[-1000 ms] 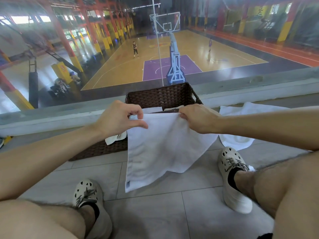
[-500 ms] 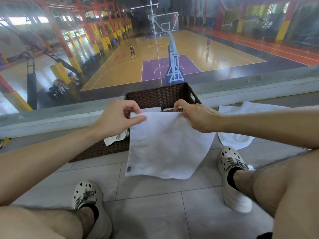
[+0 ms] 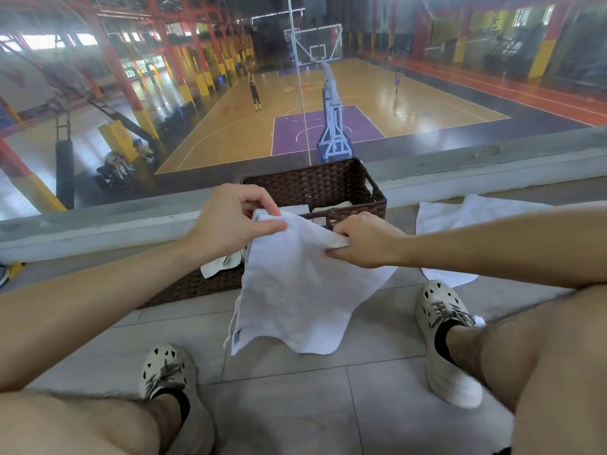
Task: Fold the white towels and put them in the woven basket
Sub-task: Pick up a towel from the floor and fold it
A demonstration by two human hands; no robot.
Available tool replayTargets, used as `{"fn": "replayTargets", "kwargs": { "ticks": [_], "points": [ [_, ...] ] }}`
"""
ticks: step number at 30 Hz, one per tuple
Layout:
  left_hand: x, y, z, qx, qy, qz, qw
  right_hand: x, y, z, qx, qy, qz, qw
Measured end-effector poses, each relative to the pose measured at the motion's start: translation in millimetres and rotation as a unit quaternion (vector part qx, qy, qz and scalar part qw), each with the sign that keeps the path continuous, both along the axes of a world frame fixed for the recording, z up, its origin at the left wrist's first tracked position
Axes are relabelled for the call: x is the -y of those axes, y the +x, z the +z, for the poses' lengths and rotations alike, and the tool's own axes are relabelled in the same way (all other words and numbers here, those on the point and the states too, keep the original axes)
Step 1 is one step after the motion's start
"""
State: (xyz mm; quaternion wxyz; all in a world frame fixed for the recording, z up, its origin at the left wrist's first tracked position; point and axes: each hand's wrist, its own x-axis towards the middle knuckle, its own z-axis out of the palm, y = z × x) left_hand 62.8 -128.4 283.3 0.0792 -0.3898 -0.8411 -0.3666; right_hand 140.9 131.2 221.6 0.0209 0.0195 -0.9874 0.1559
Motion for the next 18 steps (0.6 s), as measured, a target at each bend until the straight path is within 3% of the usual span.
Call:
{"fn": "replayTargets", "kwargs": {
  "ticks": [7, 12, 15, 18],
  "points": [
    [8, -24, -10, -0.133, -0.171, -0.005, 0.976, 0, -17, 6, -0.014, 0.018, -0.045, 0.999],
    [-9, -16, -14, -0.149, -0.142, -0.048, 0.977, 15, -13, 9, 0.020, 0.003, -0.038, 0.999],
    [-8, -23, -13, -0.187, -0.180, -0.042, 0.965, 5, -16, 17, 0.062, 0.003, -0.071, 0.995],
    [-1, -29, -17, -0.201, -0.211, -0.010, 0.956, 1, -16, 25, 0.132, -0.132, -0.138, 0.973]
  ]
}}
